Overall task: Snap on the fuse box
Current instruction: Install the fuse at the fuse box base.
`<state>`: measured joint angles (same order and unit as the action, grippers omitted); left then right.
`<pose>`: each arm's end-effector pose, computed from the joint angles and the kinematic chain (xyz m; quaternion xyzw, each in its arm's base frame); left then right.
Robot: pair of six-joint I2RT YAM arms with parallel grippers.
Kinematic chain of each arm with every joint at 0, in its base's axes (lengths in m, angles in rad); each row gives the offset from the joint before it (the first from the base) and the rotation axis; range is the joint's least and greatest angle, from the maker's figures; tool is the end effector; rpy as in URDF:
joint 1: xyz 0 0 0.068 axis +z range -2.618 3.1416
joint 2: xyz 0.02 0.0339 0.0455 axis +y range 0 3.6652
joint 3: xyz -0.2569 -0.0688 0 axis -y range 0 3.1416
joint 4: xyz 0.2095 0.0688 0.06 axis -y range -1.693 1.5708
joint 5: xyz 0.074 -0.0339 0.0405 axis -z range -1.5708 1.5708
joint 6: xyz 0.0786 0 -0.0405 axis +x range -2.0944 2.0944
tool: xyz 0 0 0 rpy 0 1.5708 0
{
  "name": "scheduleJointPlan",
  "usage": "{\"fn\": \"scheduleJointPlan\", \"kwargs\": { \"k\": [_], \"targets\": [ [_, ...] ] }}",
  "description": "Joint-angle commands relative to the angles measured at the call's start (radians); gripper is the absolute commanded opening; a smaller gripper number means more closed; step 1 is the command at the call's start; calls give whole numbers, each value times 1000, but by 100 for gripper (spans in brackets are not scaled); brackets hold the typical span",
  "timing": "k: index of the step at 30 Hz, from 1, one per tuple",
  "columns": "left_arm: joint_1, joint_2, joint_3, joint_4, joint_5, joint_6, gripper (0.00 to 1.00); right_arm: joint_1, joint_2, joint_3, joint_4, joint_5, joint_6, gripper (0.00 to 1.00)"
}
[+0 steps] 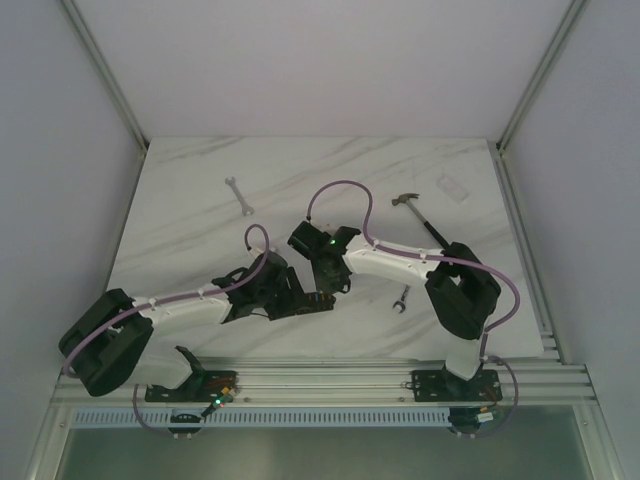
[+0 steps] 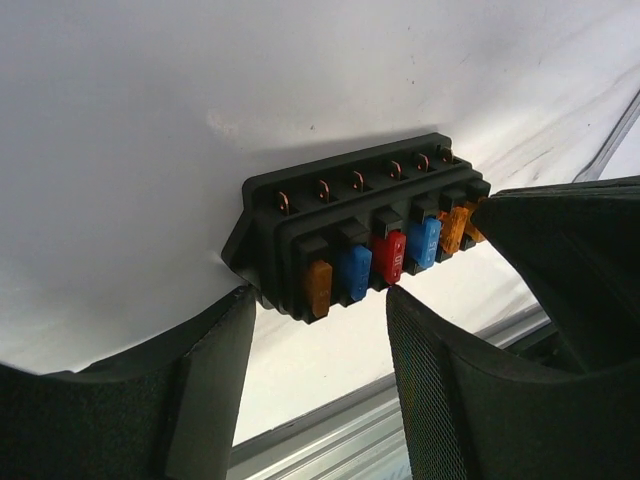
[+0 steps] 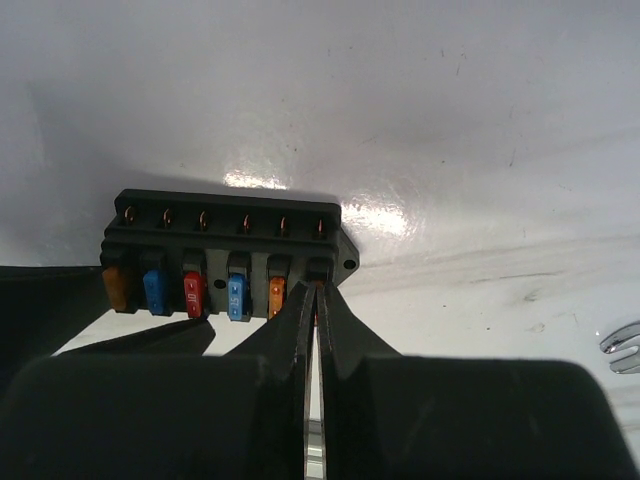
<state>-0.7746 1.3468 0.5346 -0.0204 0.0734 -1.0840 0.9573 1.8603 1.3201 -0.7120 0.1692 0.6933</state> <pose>0.1769 -0.1812 0.1405 -0.1305 0.9229 -0.3093 0.1883 0.2131 0.2796 0.1596 -0.1162 0.9770 0.0595 0.1685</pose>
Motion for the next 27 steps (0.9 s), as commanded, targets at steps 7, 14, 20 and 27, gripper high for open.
{"fn": "scheduleJointPlan", "kwargs": {
  "k": [7, 14, 20, 27],
  "targets": [
    [-3, 2, -34, 22, -20, -32, 64, 19, 43, -49, -26, 1, -38, 1],
    [-5, -22, -49, 26, -27, -42, 64, 20, -74, -19, -58, -6, 0, 11],
    [-5, -19, -50, 29, -25, -42, 64, 20, -68, -30, -64, -10, 15, 13],
    [-5, -17, -51, 33, -22, -44, 64, 19, -63, -31, -37, -27, 19, 14]
  ]
}}
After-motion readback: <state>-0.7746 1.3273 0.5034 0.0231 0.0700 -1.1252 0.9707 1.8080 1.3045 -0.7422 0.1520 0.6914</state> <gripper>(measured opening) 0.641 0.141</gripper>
